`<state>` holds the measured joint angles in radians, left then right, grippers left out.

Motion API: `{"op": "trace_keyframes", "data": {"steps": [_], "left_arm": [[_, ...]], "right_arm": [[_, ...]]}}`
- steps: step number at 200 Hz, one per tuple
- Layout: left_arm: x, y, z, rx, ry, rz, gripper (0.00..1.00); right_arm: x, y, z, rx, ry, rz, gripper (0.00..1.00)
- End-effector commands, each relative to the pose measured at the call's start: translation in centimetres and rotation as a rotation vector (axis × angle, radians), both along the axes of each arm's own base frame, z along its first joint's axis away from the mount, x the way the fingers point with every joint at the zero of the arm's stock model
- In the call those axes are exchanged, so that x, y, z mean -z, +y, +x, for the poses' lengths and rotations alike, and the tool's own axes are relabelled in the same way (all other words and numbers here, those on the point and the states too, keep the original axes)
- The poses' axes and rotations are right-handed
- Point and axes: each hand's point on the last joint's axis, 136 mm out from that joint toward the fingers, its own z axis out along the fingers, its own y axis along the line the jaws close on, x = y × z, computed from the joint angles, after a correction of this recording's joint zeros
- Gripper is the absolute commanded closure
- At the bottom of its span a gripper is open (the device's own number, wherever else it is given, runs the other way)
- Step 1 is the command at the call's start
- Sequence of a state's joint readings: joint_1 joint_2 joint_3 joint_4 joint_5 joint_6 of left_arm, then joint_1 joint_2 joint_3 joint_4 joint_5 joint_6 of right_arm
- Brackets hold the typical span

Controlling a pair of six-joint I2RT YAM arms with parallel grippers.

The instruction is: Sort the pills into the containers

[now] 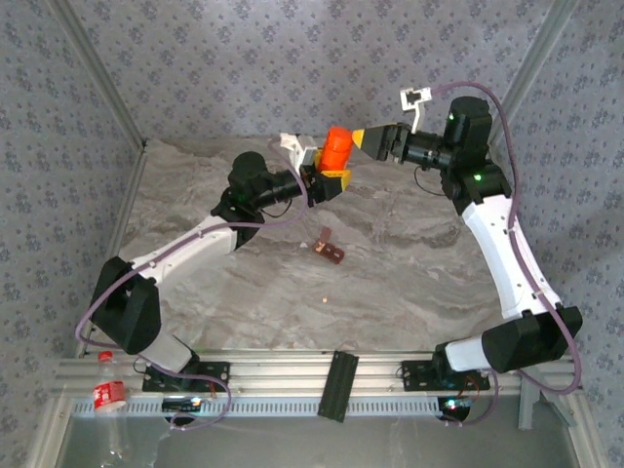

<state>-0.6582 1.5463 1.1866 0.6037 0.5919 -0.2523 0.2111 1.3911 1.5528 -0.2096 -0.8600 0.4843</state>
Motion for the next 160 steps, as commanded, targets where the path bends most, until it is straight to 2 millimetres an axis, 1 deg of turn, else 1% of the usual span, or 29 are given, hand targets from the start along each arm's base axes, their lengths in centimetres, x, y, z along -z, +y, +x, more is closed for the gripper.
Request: {"op": "trace_keyframes", "data": {"steps": [1, 19, 33, 68, 89, 105, 113, 137, 160], "left_arm": [[-2.5, 0.0, -0.6, 0.029, -0.066, -0.04, 1.0], [-2.3, -0.1, -0.5, 0.028, -0.065, -0.036, 1.0], [-2.2, -0.1, -0.4, 0.028, -0.065, -0.034, 1.0], [-2.2, -0.2, -0.3, 0.024, -0.066, -0.033, 1.0], [-2.2, -0.1, -0.2, 0.016, -0.07, -0.03, 1.0], [-2.2, -0.1, -0.2, 0.013, -0.072, -0.03, 1.0], [-2.1, -0.2, -0.2, 0.015, -0.071, -0.029, 1.0], [-2.1, -0.3, -0.2, 0.022, -0.069, -0.026, 1.0], [-1.8, -0.4, -0.2, 0.029, -0.064, -0.021, 1.0]], "right_arm": [[-1.1, 0.2, 0.4, 0.023, 0.009, 0.004, 0.26], [-1.0, 0.8, 0.1, 0.002, 0.016, -0.01, 0.27], [-0.4, 1.5, -0.1, -0.011, 0.04, -0.029, 0.28], [1.9, 2.8, -0.3, -0.041, 0.088, -0.098, 0.36], [3.3, 3.6, -1.2, -0.065, 0.101, -0.168, 0.38], [4.0, 4.0, -1.6, -0.069, 0.099, -0.212, 0.4], [4.7, 4.0, -1.9, -0.074, 0.129, -0.23, 0.4], [5.0, 4.0, -1.6, -0.068, 0.149, -0.241, 0.39], [5.1, 4.4, -0.9, -0.084, 0.179, -0.258, 0.41]]}}
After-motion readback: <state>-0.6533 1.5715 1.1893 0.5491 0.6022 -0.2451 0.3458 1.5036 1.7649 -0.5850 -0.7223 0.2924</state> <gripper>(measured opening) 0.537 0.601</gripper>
